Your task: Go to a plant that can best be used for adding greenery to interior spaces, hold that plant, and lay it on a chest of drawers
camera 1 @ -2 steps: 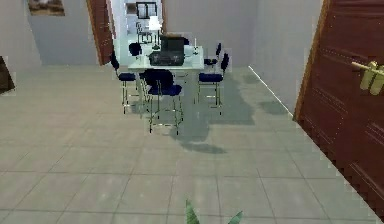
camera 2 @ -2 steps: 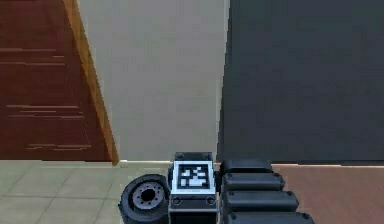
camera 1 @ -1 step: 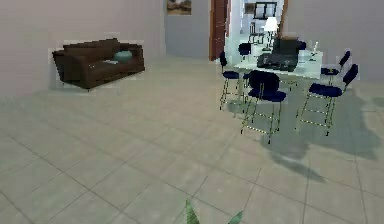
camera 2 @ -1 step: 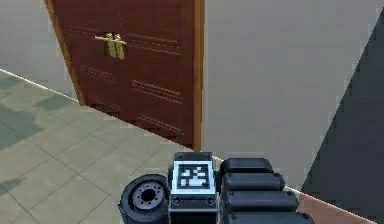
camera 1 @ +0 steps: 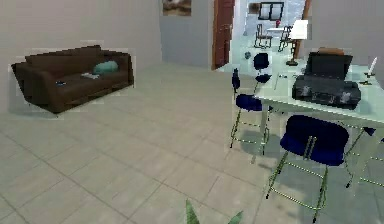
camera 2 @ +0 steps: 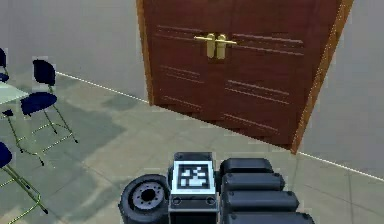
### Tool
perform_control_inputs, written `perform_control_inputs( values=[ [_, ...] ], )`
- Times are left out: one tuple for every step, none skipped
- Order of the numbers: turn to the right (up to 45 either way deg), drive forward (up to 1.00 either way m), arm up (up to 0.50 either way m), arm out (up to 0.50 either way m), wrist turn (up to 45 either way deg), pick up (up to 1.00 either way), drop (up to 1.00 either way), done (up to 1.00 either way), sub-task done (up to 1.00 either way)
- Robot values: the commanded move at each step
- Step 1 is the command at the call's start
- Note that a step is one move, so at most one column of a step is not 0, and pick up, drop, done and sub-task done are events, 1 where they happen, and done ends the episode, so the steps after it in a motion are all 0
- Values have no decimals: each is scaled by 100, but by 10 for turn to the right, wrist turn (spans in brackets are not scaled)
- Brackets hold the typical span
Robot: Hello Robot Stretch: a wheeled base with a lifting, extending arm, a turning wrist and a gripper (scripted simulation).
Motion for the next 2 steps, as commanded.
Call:
perform_control_inputs(
  values=[
    [0,100,0,0,0,0,0,0,0],
    [-30,0,0,0,0,0,0,0,0]
  ],
)
